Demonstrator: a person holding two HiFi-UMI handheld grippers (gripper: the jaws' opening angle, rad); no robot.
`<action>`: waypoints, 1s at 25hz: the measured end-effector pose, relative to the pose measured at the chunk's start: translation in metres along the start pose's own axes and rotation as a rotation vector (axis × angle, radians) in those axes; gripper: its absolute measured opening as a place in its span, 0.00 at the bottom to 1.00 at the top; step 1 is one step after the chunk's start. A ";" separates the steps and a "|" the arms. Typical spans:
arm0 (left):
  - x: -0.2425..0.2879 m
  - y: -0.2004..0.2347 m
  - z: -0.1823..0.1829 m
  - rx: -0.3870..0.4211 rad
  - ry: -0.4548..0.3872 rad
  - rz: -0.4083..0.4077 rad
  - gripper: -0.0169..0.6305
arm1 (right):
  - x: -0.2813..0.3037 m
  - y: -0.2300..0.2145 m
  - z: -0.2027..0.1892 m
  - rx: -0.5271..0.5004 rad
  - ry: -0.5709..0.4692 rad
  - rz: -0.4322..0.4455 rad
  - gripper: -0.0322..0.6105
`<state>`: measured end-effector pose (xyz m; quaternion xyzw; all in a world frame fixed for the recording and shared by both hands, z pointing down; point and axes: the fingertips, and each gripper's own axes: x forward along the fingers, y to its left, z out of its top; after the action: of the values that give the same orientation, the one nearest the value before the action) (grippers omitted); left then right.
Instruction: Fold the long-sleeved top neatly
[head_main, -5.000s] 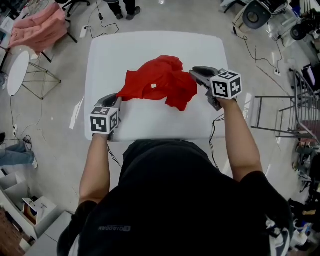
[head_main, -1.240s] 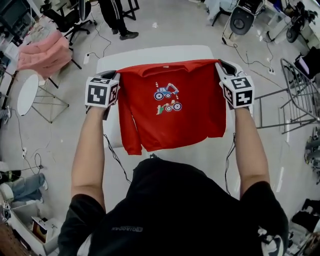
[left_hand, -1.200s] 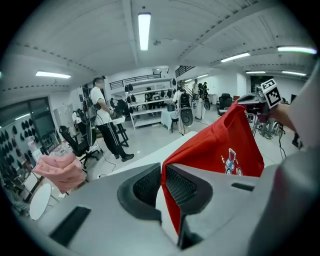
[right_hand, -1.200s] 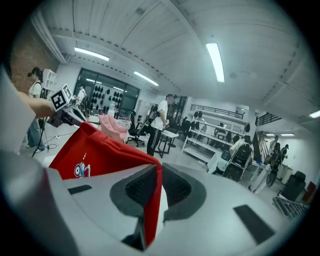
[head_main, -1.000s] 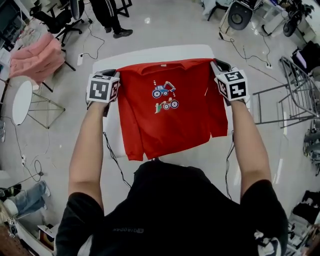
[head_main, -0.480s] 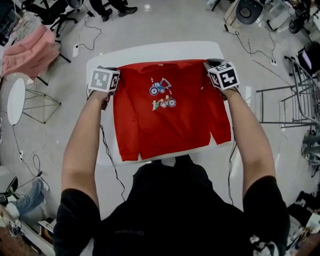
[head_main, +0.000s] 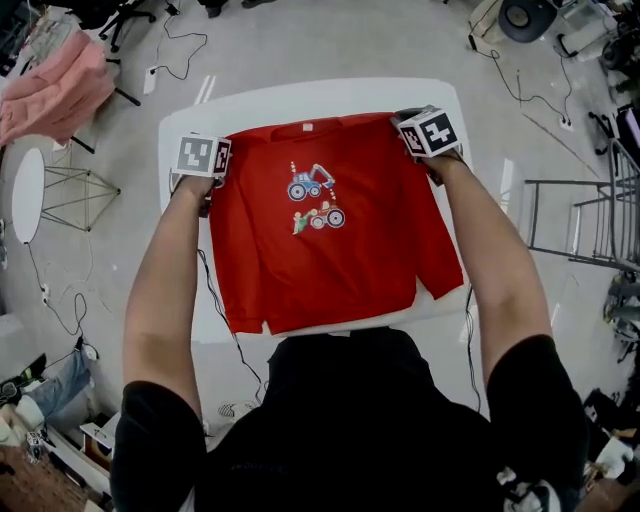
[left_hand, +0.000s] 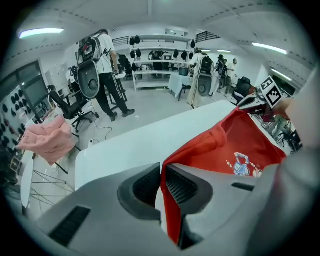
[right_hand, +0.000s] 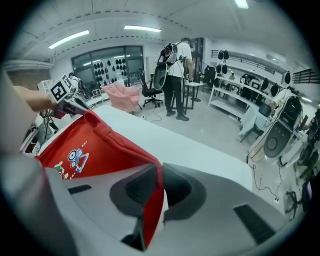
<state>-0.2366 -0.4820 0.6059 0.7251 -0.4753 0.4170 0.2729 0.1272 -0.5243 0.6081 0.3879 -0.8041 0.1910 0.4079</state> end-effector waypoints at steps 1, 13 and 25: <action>0.006 0.002 -0.002 -0.008 0.015 0.004 0.08 | 0.007 0.000 -0.002 -0.001 0.010 0.007 0.11; 0.007 -0.014 -0.013 0.024 -0.024 -0.039 0.23 | 0.014 0.006 -0.011 0.040 0.015 0.133 0.35; -0.070 -0.020 -0.030 -0.109 -0.243 -0.007 0.23 | -0.078 0.027 -0.017 0.151 -0.210 0.073 0.25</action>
<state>-0.2427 -0.4180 0.5600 0.7561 -0.5242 0.2986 0.2536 0.1436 -0.4599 0.5559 0.4059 -0.8393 0.2241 0.2838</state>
